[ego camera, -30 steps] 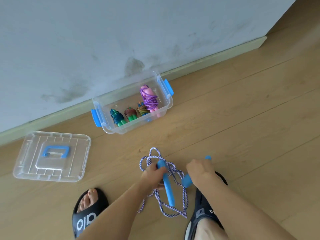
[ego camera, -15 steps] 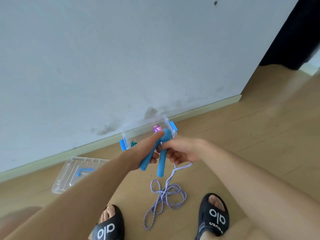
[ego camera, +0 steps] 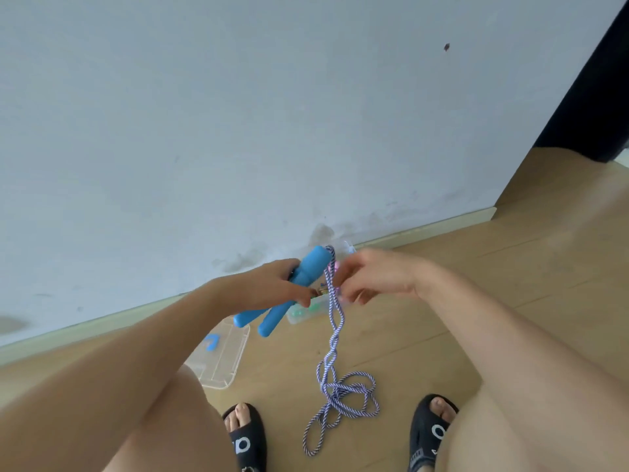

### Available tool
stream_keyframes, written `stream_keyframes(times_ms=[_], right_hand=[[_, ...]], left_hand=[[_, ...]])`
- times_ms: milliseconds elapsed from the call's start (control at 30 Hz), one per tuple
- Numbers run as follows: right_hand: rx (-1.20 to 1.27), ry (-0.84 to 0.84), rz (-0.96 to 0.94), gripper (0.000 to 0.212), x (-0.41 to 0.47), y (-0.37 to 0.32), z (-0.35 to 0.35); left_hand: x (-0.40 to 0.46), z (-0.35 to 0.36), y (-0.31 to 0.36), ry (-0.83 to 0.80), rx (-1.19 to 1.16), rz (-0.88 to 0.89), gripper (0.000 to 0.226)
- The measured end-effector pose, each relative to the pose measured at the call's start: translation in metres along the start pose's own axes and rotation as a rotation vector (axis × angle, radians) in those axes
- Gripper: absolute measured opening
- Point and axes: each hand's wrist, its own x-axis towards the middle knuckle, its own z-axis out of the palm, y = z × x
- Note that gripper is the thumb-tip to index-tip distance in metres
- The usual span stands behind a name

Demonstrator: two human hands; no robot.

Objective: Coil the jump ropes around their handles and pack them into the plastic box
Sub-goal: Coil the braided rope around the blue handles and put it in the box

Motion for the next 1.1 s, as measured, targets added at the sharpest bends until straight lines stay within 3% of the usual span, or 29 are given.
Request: stream_keyframes(times_ms=[67, 100, 167, 233, 333, 433, 500, 700, 800, 867, 967, 1100], right_hand=[[0.009, 0.224, -0.039, 0.063, 0.01, 0.002, -0.004], [-0.004, 0.258, -0.071, 0.088, 0.012, 0.0, -0.001], [-0.076, 0.153, -0.106, 0.118, 0.021, -0.002, 0.013], [-0.192, 0.054, -0.117, 0.112, 0.032, -0.002, 0.03], [-0.223, 0.111, -0.122, 0.071, 0.045, -0.004, 0.036], [-0.224, 0.049, -0.102, 0.027, 0.046, -0.009, 0.031], [-0.22, 0.033, -0.117, 0.015, 0.047, -0.011, 0.029], [-0.003, -0.023, -0.082, 0.036, 0.046, -0.022, 0.023], [-0.021, -0.068, -0.037, 0.061, 0.045, -0.027, 0.03], [-0.078, -0.038, -0.012, 0.065, 0.045, -0.029, 0.039], [-0.108, 0.052, -0.04, 0.059, 0.047, -0.027, 0.05], [0.184, 0.111, -0.052, 0.032, 0.049, -0.024, 0.051]], left_hand=[[-0.003, 0.002, -0.008, -0.008, 0.013, 0.022, 0.017], [-0.004, 0.003, -0.011, 0.001, 0.013, 0.034, 0.018], [-0.005, 0.004, -0.011, 0.031, 0.015, 0.046, 0.023], [-0.004, 0.0, -0.01, 0.072, 0.015, 0.046, 0.035], [-0.002, -0.003, -0.014, 0.119, 0.089, 0.081, 0.036], [-0.004, -0.008, -0.031, 0.193, 0.178, 0.104, 0.037], [-0.004, -0.014, -0.042, 0.227, 0.225, 0.094, 0.029], [-0.01, -0.015, -0.053, 0.204, 0.393, 0.038, 0.013], [-0.01, -0.018, -0.049, 0.261, 0.638, 0.027, 0.003], [-0.007, -0.018, -0.043, 0.293, 0.798, 0.032, 0.011], [-0.005, -0.015, -0.04, 0.364, 0.898, 0.062, 0.017], [-0.004, -0.015, -0.046, 0.391, 0.792, 0.051, 0.027]])
